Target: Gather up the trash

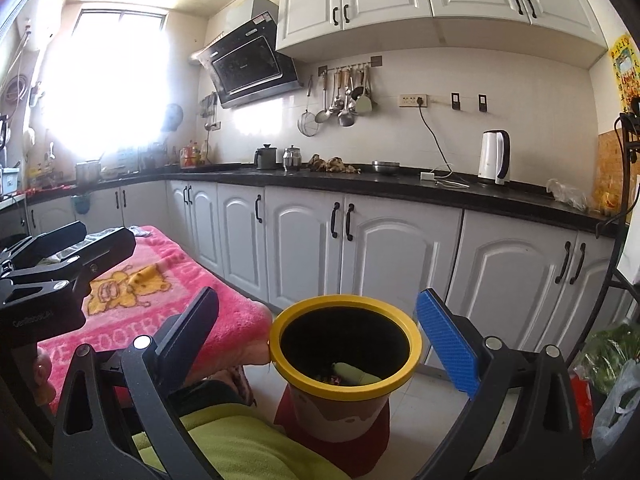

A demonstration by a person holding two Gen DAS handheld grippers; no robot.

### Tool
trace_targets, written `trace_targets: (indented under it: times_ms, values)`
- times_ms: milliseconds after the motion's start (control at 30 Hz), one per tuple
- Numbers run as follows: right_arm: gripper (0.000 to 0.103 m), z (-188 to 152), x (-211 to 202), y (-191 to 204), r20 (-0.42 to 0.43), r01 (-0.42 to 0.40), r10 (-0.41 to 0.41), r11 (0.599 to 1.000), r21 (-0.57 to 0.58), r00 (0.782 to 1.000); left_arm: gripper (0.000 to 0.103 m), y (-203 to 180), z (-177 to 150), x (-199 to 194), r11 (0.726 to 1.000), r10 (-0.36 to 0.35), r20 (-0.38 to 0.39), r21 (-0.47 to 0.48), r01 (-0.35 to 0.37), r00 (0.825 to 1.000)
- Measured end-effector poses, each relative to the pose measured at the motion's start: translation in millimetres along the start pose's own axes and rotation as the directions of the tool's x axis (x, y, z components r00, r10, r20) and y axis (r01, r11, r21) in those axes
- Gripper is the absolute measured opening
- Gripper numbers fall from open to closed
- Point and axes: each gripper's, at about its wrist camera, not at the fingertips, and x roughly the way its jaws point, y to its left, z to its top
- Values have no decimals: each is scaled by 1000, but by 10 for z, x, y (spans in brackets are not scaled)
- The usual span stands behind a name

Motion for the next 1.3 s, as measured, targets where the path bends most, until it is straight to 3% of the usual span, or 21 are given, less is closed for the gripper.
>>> trace_targets:
  times_ms: [1300]
  values:
    - [97,-15,-36,-19,4,11,-11,1000,8,1000,92,2,-8,16,1000,7,-17,-17,-7,1000]
